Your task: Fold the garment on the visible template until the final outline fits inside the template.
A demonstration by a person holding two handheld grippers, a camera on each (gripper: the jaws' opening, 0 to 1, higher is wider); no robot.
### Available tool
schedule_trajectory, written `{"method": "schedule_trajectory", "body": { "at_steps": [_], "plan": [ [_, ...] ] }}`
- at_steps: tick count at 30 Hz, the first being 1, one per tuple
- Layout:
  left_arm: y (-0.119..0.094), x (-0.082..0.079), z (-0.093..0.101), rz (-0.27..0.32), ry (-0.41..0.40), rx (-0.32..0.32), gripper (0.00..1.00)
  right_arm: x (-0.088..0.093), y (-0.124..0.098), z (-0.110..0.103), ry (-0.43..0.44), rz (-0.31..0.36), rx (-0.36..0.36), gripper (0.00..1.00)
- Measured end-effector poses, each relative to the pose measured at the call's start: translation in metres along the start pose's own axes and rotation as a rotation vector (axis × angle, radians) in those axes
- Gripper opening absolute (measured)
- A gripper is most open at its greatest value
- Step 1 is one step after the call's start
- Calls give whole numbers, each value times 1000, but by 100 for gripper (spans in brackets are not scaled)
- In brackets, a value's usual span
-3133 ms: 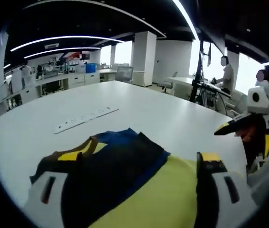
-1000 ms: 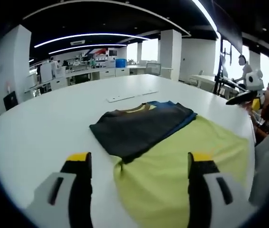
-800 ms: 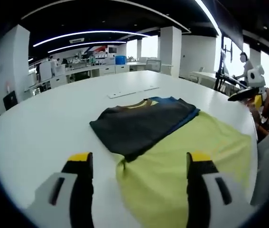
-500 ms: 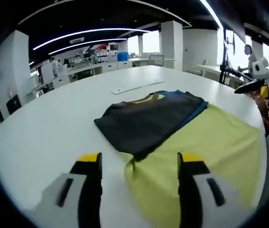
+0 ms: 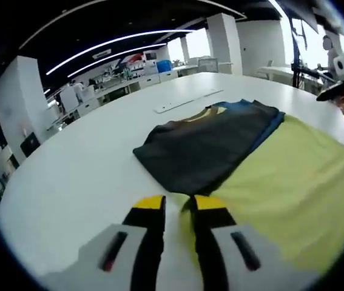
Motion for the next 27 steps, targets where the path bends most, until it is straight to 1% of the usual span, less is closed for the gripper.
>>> {"method": "schedule_trajectory", "body": {
  "at_steps": [5,7,8,9,12,14,18,19,20,21,22,23,24,25,26,27],
  "plan": [
    [-1,-4,2,13,20,0,9,1,3,-2,-2,-3,-3,96],
    [-2,-5,4,14,35,-2,2,1,4,-4,-2,-1,-5,96],
    [-2,-6,5,12,35,-2,1,0,4,-4,0,-1,-7,96],
    [-4,-7,2,17,53,-30,1,0,5,-4,-1,-1,-8,96],
    [-5,-6,0,18,43,-35,1,1,5,-4,-1,-1,-9,96],
    [-5,-4,-2,12,59,-50,1,1,5,-5,2,1,-10,96],
    [-9,-5,-4,33,23,-67,0,2,4,-7,3,1,-11,96],
    [-10,-5,-5,44,-54,-59,0,2,4,-7,4,2,-10,96],
    [-10,-4,-6,44,-67,-65,0,2,4,-6,7,2,-10,96],
    [-8,-1,-10,41,-50,-78,0,3,5,-5,9,3,-9,96],
    [-7,2,-10,32,-47,-79,1,3,5,-6,10,3,-10,96],
    [-5,6,-8,11,-57,-71,1,3,5,-6,11,2,-10,96],
    [-5,7,-8,8,-60,-68,1,4,5,-5,12,2,-11,96],
    [-5,11,-5,-15,-73,-62,1,4,5,-5,12,2,-11,96],
    [-5,13,-5,-16,-69,-66,1,3,5,-6,11,2,-12,96],
    [-4,15,-1,-30,-81,-52,1,3,4,-7,12,2,-12,96]
  ]
}}
Point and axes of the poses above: the point that each gripper's makers call its tool centre point, and the gripper's own axes: y roughly forward along the fingers, z roughly to its right, x roughly out of its underside, the point moved 6 cm from there along -y, roughly backward along the fingers, and after that the axes turned 11 degrees about -z, right-handed, at the moved point
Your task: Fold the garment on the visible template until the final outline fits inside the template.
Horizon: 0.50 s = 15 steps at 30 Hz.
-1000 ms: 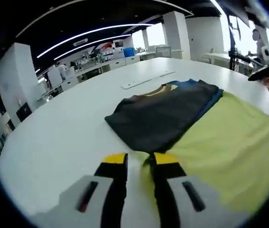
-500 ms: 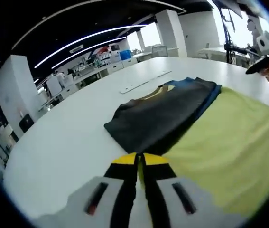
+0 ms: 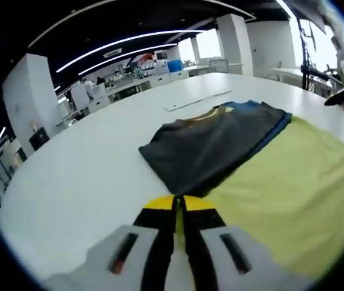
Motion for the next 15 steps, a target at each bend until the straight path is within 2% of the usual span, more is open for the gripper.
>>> {"method": "schedule_trajectory", "body": {
  "at_steps": [1,3,5,7,15],
  "plan": [
    [0,2,2,-16,-8,13,1,0,0,2,0,0,0,96],
    [3,6,6,-22,35,9,2,0,0,2,-1,-2,0,96],
    [3,5,8,-18,37,5,2,0,0,3,0,-1,0,96],
    [5,7,4,-20,19,9,2,-1,0,3,-2,-1,0,96],
    [9,7,-2,-21,33,8,2,-1,0,2,-5,-6,0,96]
  ]
}}
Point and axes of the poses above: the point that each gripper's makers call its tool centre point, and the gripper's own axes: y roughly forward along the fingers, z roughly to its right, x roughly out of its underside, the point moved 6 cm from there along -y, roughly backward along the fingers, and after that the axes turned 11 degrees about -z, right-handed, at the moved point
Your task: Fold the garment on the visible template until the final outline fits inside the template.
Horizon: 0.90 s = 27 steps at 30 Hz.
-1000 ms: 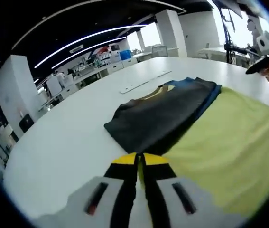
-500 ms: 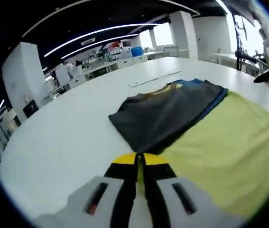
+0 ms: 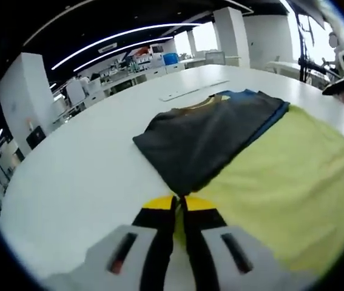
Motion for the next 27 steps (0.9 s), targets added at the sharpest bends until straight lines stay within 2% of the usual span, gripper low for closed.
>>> {"method": "schedule_trajectory", "body": {
  "at_steps": [4,7,10,13,18,20,23,24,27],
  "plan": [
    [1,0,0,1,-11,6,3,0,1,-2,2,-4,-2,96],
    [-3,-1,3,12,-23,38,11,-1,1,-2,-9,-8,-5,96],
    [-6,0,5,25,-2,69,26,-2,1,-4,-12,-12,-10,96],
    [-17,-2,11,64,-29,111,38,-3,2,-5,-14,-11,-13,97],
    [-26,-3,12,92,-23,139,67,-3,3,-9,-43,-24,-16,97],
    [-37,-8,20,123,-46,171,78,-4,2,-10,-59,-25,-13,98],
    [-38,-12,18,177,-78,208,98,-7,1,-11,-69,-20,-17,99],
    [-43,-13,20,187,-115,243,97,-8,1,-10,-70,-18,-16,99],
    [-58,-16,24,214,-113,267,99,-10,1,-13,-93,-11,-16,99]
  ]
}}
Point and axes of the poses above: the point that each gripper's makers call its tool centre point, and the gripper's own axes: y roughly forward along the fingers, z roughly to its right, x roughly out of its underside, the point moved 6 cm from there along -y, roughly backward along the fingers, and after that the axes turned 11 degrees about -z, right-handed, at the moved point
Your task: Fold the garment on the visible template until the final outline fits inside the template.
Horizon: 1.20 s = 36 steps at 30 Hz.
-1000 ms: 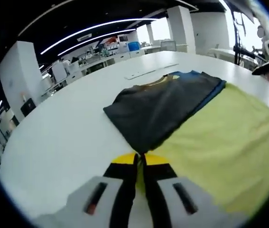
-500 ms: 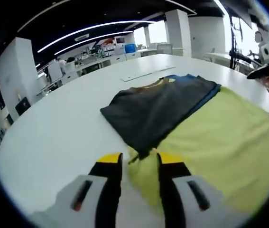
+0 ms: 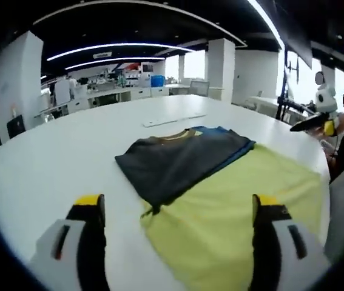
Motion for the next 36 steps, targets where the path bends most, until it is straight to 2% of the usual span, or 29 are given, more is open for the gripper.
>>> {"method": "schedule_trajectory", "body": {
  "at_steps": [3,4,8,10,17,18,20,26,29,32,36],
  "plan": [
    [-12,1,5,6,8,-6,99,-1,1,-2,-24,5,-6,99],
    [-21,3,12,6,7,-8,98,-1,2,-3,-26,6,-7,99],
    [-36,6,9,38,-8,-25,98,-3,3,-9,-48,11,-19,99],
    [-46,4,10,40,16,-43,97,-6,1,-13,-61,18,-24,99],
    [-76,-2,26,87,-2,-55,95,-12,-3,-23,-105,27,-45,99],
    [-77,1,23,78,-1,-57,94,-11,-4,-23,-108,25,-47,99],
    [-85,4,30,61,42,-61,91,-10,-7,-26,-115,26,-54,99],
    [-98,11,51,18,80,-38,90,-5,-12,-28,-127,34,-71,99],
    [-101,16,62,-16,82,-17,80,1,-12,-30,-139,10,-77,99],
    [-99,23,65,-51,95,-11,81,13,-12,-32,-167,-33,-76,97],
    [-102,33,73,-116,112,6,75,29,-12,-35,-183,-81,-79,95]
  ]
}}
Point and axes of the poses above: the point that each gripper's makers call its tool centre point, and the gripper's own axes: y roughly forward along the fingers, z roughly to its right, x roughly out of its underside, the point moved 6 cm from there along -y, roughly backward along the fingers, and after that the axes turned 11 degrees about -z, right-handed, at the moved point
